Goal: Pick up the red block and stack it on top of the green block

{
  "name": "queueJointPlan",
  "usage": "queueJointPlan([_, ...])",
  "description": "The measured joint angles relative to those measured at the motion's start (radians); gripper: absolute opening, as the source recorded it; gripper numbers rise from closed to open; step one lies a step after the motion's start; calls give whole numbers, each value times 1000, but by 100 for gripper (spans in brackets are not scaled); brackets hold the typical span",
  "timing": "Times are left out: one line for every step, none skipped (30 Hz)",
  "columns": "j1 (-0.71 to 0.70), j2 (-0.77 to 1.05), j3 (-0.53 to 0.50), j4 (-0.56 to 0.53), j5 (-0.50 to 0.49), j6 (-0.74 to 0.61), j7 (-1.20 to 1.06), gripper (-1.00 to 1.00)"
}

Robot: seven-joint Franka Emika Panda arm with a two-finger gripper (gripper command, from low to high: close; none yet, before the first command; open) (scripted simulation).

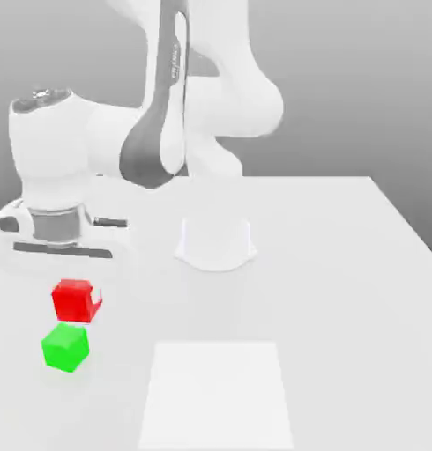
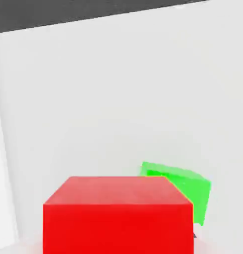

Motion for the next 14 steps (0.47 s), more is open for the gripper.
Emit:
queueJointPlan([2, 11, -1, 3, 12, 8, -2, -100])
queueJointPlan([5, 25, -2, 6, 26, 20, -9, -100])
queueJointPlan([9, 41, -2, 8, 41, 33, -18, -100])
queueJointPlan([3, 57, 8, 10, 58, 47, -30, -100])
queueJointPlan([2, 74, 13, 12, 76, 62, -42, -100])
queueJointPlan([1, 93, 18, 13, 95, 78, -55, -100])
queueJointPlan([0, 112, 23, 14, 114, 94, -69, -100])
queueJointPlan([-3, 131, 30, 14, 134, 111, -84, -100])
queueJointPlan([-8, 151, 38, 15, 155, 129, -98, -100])
queueJointPlan([-14, 172, 48, 15, 176, 147, -113, -100])
queueJointPlan([-22, 193, 59, 15, 198, 165, -129, -100])
queueJointPlan([-28, 212, 69, 14, 217, 181, -142, 100])
queueJointPlan([-28, 212, 69, 14, 217, 181, -142, 100])
queueJointPlan([-28, 212, 69, 14, 217, 181, -142, 100])
